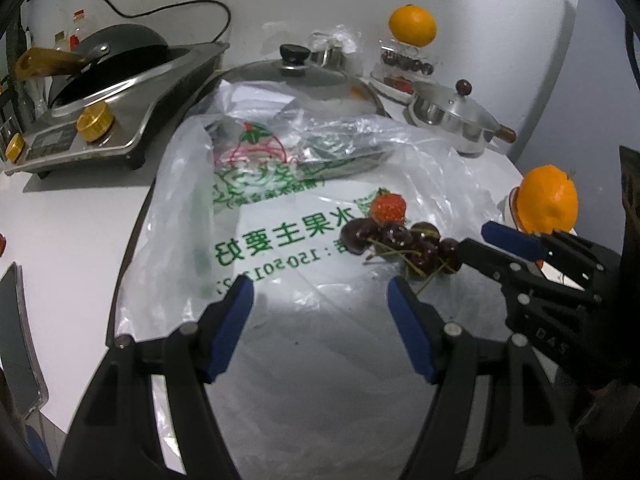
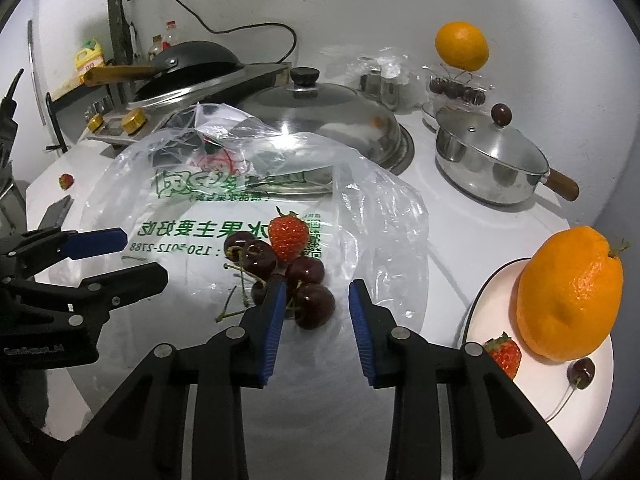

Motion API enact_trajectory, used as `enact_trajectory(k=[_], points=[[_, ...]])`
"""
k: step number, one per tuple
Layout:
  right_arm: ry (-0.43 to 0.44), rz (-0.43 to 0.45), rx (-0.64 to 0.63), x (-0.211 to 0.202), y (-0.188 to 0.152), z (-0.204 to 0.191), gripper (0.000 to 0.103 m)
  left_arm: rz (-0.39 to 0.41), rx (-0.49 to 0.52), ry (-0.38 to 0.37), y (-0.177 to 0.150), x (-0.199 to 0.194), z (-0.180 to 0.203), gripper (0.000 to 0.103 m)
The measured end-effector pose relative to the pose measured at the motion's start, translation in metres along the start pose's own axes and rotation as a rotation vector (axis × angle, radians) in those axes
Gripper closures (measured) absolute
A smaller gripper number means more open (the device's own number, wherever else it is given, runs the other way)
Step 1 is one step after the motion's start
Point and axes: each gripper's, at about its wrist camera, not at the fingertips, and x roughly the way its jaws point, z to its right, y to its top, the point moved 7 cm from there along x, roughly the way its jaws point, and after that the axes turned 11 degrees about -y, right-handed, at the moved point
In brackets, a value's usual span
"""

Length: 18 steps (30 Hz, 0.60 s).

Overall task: Organize fruits
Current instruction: 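Grasp another dark cherry with the right gripper and lift it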

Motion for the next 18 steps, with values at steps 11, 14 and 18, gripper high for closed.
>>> enact_trajectory(k=[11,14,18], points=[[0.017,-0.023,0.016,0.013,0.0,0.001,0.073,-0.011,-0.003,0.006,0.001,0.006,-0.003,0.032],[0.037,-0.036,0.032,0.017,0.0,0.001,0.073,-0.013,-0.004,0.007,0.002,0.008,-0.004,0.032],[0.052,-0.05,0.045,0.021,0.0,0.0,0.073,-0.015,-0.006,0.008,0.003,0.01,-0.006,0.032]])
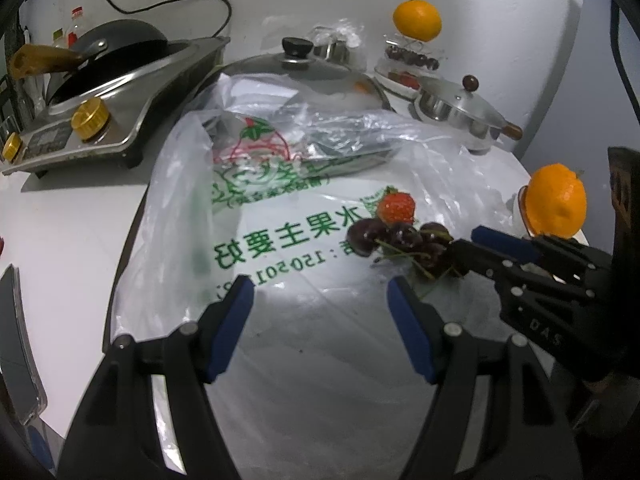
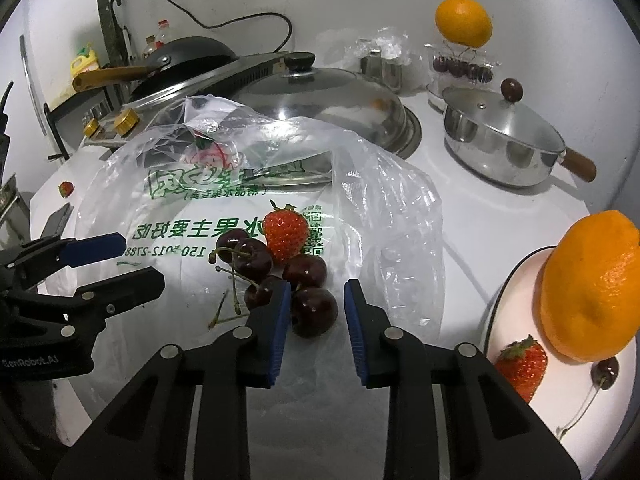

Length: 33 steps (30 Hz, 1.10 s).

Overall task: Organize fruits
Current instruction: 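Grasp another dark cherry with the right gripper and lift it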

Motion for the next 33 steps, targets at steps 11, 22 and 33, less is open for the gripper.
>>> enact_trajectory(k=[11,22,33], points=[[0.062,-0.043,0.06,0.006,-0.001,0.008,0.073,-0.003,0.004,-0.002,0.001,0.003,-0.001,0.032],[0.085,-0.054,0.046,0.001,-0.005,0.004,0.076,0.005,0.015,0.003,0.0,-0.003,0.005,0.032],[0.051,-0.035,0.024,-0.018,-0.014,0.008,0.078,0.01,0.04,0.0,0.0,-0.009,0.018,0.032]])
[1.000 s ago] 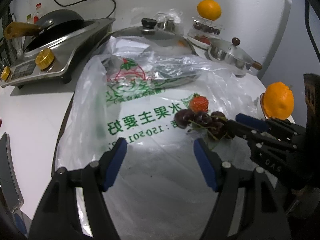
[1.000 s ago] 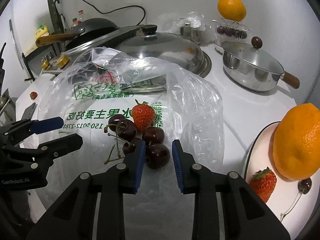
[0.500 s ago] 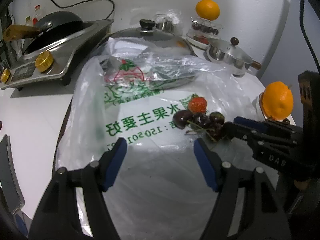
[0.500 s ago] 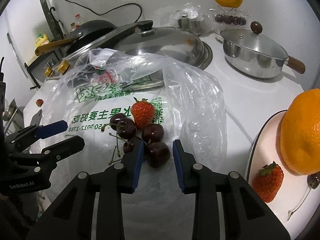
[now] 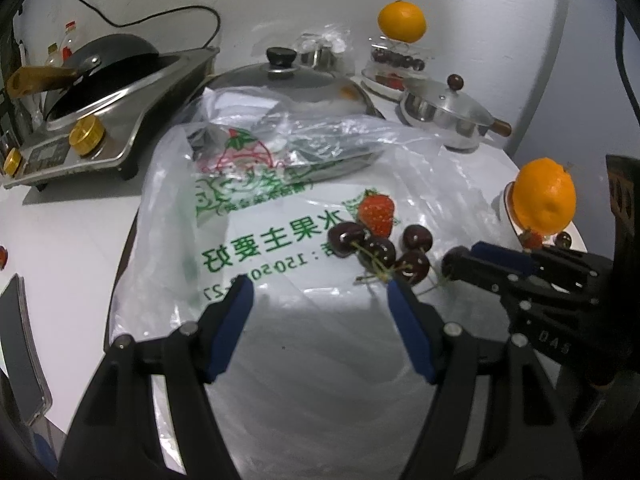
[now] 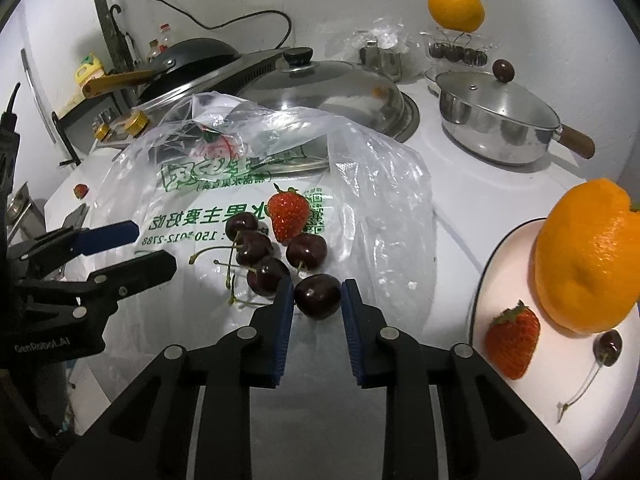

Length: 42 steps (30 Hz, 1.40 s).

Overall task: Organize fruits
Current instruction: 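Grasp another dark cherry with the right gripper and lift it, then grasp the remaining strawberry with the left gripper while the right gripper holds the cherry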

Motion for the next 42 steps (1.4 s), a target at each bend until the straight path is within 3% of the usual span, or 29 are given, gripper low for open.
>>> enact_trajectory(k=[10,13,18,42], points=[[0.012,-0.005,0.016,0.006,0.001,0.0,0.079,-0.001,0.006,0.016,0.002,-0.003,0.0,0.032],[0.029,-0.021,0.016,0.01,0.001,-0.001,0.071,0.005,0.006,0.022,0.004,-0.004,-0.002,0.032],[0.069,-0.039,0.031,0.018,-0.002,-0.004,0.069,0.014,0.011,0.037,0.011,-0.005,-0.007,0.032],[0.014,0.153,0.079,-0.04,0.048,0.033,0.073,0.016,0.096,0.004,0.05,0.017,0.023,0.032]])
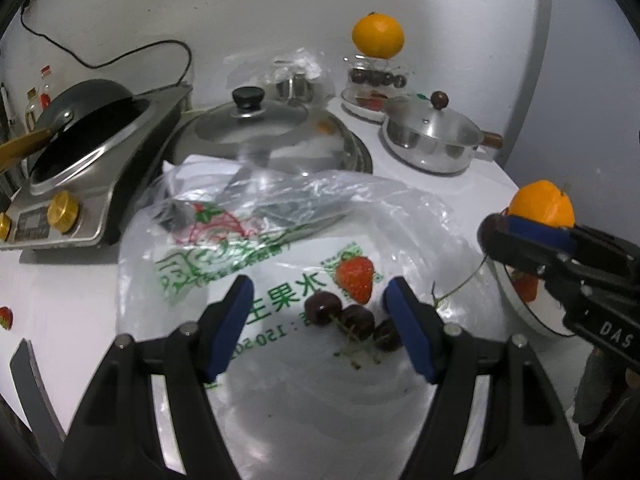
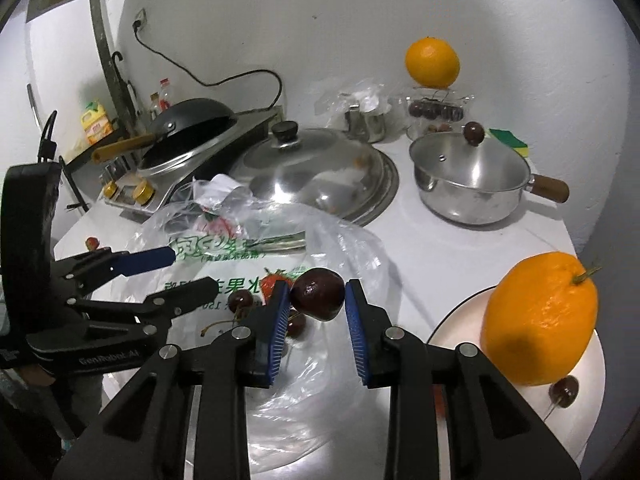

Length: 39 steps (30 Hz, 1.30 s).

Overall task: Organize fruits
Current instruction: 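Grasp the remaining strawberry with the left gripper while the right gripper holds the cherry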

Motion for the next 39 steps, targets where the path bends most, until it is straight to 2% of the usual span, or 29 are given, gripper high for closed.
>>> enact_trajectory(k=[17,30,31,32,33,39], points=[[-0.01,-0.026,0.03,0.025,0.001,0.027,0.073,-0.078,0.027,0.0,0.012,0.063,0.013,0.032],[-0.006,-0.038,0.033,0.039,0.004,0.033,0.073,-0.117,0.026,-0.014,0.009,0.086,0.012,0.033],[-0.007,-0.039,0.034,0.039,0.003,0.033,0.073,-0.119,0.025,-0.016,0.009,0.088,0.012,0.034],[-0.007,-0.04,0.035,0.039,0.003,0.032,0.073,-0.119,0.027,-0.016,0.009,0.088,0.012,0.042],[-0.007,-0.041,0.036,0.039,0.003,0.033,0.073,-0.122,0.031,-0.014,0.008,0.089,0.012,0.045],[-0.009,-0.038,0.037,0.039,0.003,0.033,0.073,-0.132,0.032,-0.025,0.004,0.093,0.012,0.057]])
